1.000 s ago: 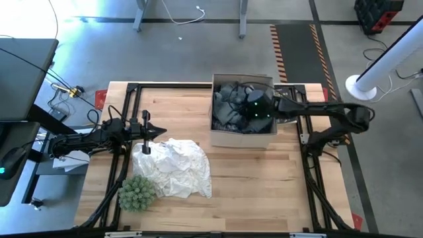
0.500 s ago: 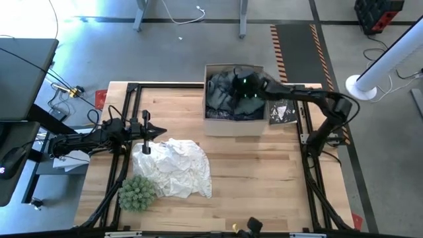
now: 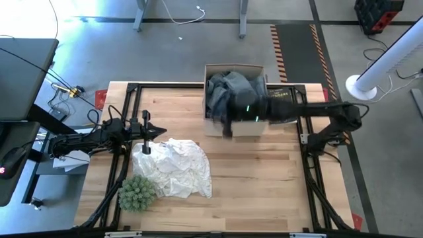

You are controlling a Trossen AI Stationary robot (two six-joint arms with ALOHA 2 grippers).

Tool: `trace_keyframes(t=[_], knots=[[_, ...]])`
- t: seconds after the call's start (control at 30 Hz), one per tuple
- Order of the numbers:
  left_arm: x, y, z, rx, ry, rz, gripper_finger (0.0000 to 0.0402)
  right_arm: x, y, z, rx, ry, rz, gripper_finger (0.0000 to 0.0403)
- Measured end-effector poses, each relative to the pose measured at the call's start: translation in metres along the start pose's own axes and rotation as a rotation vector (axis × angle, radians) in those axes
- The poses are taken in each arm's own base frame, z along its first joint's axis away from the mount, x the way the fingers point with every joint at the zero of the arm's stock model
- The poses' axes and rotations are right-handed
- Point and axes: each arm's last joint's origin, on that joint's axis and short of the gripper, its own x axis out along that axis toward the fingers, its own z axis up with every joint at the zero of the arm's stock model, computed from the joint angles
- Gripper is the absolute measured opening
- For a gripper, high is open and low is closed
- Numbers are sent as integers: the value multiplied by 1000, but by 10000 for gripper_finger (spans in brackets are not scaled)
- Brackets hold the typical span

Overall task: Sort clothes
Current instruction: Put the white socks into the white bin

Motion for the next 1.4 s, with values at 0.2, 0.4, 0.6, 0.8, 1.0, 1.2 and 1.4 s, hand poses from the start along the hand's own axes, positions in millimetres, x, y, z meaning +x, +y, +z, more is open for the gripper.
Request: trace_keyframes(t=[0.2,0.4,0.6,0.8,1.0,1.2,1.4], knots=[[0,0,0,0,1,0,1,44,83,-12,-137,-90,155,94],[0,0,0,0,1,0,1,117,120,-31,-132,-40,160,118],[0,0,0,0,1,0,1,186,113,-39,-83,115,125,184],[0,0,0,0,1,0,1,232,95,-63,10,331,70,236],[0,0,0,0,1,0,1,250,92,-83,3,423,82,168],[0,0,0,0,1,0,1,242,96,-66,-46,360,75,21],[0,0,0,0,0,0,1,188,91,6,-167,244,-70,20]])
